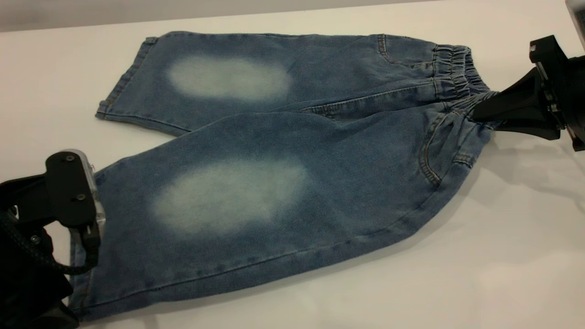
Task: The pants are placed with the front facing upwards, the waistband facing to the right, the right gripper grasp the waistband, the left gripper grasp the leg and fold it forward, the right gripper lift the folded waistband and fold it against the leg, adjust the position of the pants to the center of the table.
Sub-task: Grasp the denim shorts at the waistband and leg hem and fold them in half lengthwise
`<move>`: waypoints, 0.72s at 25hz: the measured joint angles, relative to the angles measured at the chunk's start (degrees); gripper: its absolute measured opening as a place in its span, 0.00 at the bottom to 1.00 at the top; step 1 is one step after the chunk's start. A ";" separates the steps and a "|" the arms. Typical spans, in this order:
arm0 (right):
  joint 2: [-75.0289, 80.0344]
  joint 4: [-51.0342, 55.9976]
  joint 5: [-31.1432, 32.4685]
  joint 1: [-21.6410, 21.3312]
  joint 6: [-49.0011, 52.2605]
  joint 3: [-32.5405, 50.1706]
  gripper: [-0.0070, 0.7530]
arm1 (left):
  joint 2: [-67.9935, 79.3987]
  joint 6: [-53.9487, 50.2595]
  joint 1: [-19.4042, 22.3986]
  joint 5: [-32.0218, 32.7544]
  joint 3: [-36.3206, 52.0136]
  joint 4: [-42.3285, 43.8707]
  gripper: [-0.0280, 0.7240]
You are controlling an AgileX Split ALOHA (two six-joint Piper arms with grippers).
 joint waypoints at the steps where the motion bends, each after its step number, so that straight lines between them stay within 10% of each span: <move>1: 0.00 0.00 0.00 0.00 0.00 0.00 0.06 | 0.28 0.00 0.00 -0.73 0.00 0.00 0.46; 18: 0.00 0.00 0.00 0.00 0.00 0.00 0.06 | 4.10 1.29 0.00 4.90 -4.52 0.00 0.46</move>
